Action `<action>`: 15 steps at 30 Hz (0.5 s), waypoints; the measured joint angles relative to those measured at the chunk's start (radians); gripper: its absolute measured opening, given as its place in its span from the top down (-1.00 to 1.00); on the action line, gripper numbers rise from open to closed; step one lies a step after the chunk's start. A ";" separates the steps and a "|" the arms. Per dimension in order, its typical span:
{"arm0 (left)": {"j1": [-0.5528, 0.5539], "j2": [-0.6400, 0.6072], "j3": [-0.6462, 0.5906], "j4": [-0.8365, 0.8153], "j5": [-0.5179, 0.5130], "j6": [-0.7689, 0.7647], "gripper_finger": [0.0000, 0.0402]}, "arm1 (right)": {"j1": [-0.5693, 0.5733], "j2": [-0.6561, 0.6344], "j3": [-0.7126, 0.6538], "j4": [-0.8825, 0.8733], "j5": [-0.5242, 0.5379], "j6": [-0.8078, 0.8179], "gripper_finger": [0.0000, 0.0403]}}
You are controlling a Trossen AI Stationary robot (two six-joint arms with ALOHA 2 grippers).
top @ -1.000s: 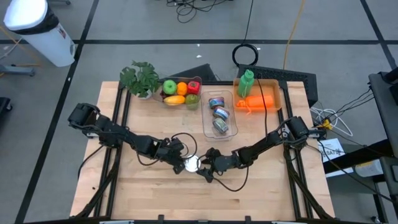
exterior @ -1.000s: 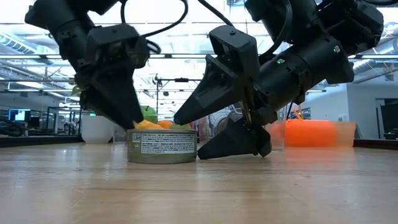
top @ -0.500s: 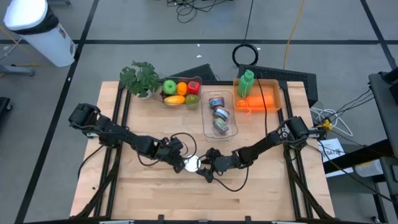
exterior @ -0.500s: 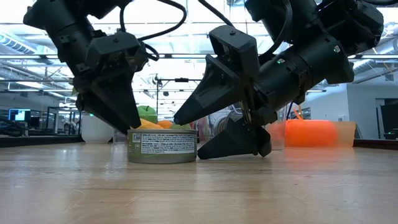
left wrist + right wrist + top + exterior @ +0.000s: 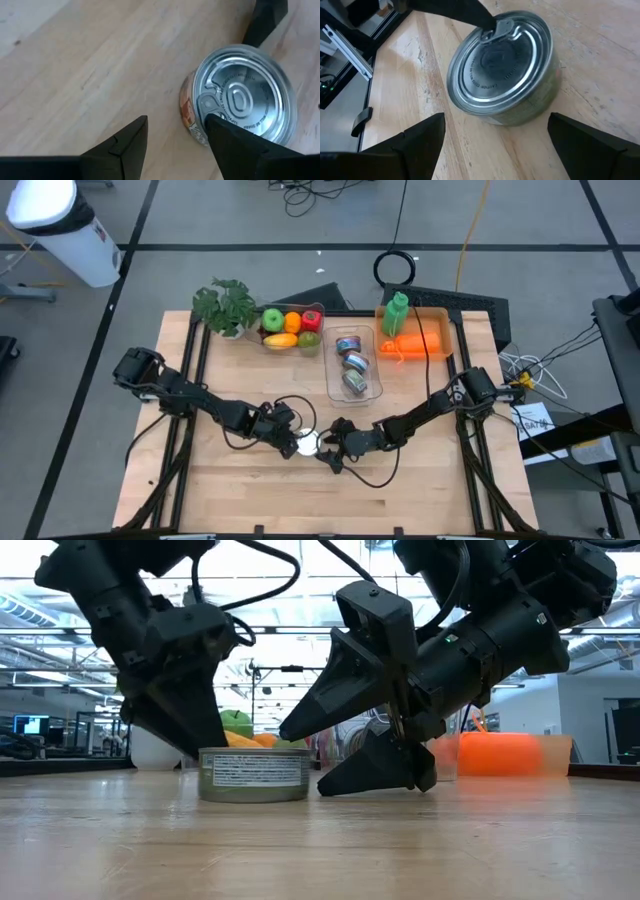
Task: Pick & Place Food Item
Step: Put the green tuna can into the bottom transparent bin
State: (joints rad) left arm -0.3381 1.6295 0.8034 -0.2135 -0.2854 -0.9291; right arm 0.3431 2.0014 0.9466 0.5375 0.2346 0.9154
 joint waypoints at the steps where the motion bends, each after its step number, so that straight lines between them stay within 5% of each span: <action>1: 0.002 0.000 0.001 -0.017 -0.003 -0.007 -0.06 | 0.000 0.000 0.000 0.000 0.000 0.001 -0.68; 15: 0.005 0.028 0.003 -0.088 -0.034 -0.077 -0.06 | 0.000 -0.002 0.000 0.010 0.026 0.091 -0.68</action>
State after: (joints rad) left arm -0.3332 1.6577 0.8062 -0.3016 -0.3196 -1.0057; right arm 0.3428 1.9995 0.9466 0.5480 0.2608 1.0069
